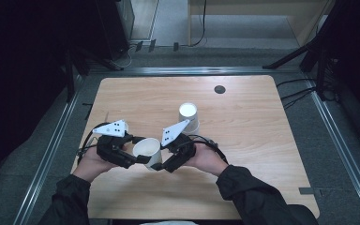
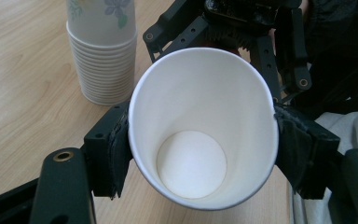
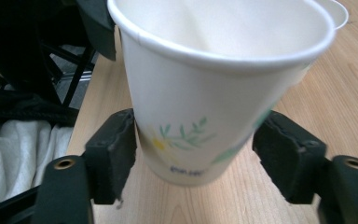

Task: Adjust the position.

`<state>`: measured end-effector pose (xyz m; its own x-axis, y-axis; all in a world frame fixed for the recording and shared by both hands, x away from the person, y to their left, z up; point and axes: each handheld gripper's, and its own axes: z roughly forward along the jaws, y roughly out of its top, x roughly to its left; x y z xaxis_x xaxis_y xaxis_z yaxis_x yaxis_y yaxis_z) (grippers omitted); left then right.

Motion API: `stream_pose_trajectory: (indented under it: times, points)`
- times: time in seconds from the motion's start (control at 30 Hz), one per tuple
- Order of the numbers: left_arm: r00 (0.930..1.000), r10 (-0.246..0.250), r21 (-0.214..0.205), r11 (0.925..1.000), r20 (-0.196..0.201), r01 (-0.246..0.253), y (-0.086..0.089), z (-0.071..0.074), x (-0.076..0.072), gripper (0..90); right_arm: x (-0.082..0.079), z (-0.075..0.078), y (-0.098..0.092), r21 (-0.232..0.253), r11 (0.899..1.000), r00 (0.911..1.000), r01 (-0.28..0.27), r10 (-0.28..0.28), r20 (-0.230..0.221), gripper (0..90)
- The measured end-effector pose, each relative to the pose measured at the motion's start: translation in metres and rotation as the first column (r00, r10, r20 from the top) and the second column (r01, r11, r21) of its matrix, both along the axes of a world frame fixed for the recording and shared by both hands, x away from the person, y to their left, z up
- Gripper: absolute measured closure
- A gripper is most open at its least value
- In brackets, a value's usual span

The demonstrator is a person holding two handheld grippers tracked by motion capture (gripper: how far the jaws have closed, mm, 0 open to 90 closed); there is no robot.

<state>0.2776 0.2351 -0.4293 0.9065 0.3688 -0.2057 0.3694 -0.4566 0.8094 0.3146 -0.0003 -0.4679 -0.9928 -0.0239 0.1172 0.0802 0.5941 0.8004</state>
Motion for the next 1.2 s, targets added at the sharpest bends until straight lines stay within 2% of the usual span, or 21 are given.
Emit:
stream_pose_trajectory:
  times: [0.43,0.6,0.87,0.93,1.07,1.2]
  points:
    - [0.9990,0.045,-0.002,0.9990,0.005,-0.045,0.023,0.002,0.005,27.9,0.003,-0.001,-0.009,-0.003,0.999,0.9993,0.036,-0.036,-0.009,26.1]
    - [0.9992,0.038,0.014,0.9992,0.013,-0.038,0.026,0.001,0.007,27.9,0.003,-0.001,-0.014,0.001,0.999,0.9987,0.052,-0.052,-0.003,26.2]
    - [0.9999,0.011,0.050,0.9987,-0.002,-0.011,0.030,-0.006,0.013,27.7,0.002,-0.001,-0.020,-0.002,0.998,0.9975,0.070,-0.070,-0.005,26.5]
    - [0.9998,0.013,0.062,0.9980,0.015,-0.014,0.033,-0.008,0.013,27.7,0.002,-0.001,-0.022,-0.003,0.997,0.9970,0.077,-0.077,-0.006,26.6]
    - [0.9999,0.010,0.062,0.9980,0.004,-0.011,0.039,-0.012,0.016,27.6,0.002,-0.002,-0.024,-0.002,0.996,0.9965,0.084,-0.084,-0.005,26.8]
    - [1.0000,0.000,0.091,0.9958,0.003,0.000,0.043,-0.017,0.015,27.4,0.002,-0.002,-0.024,-0.004,0.996,0.9962,0.086,-0.086,-0.007,27.1]
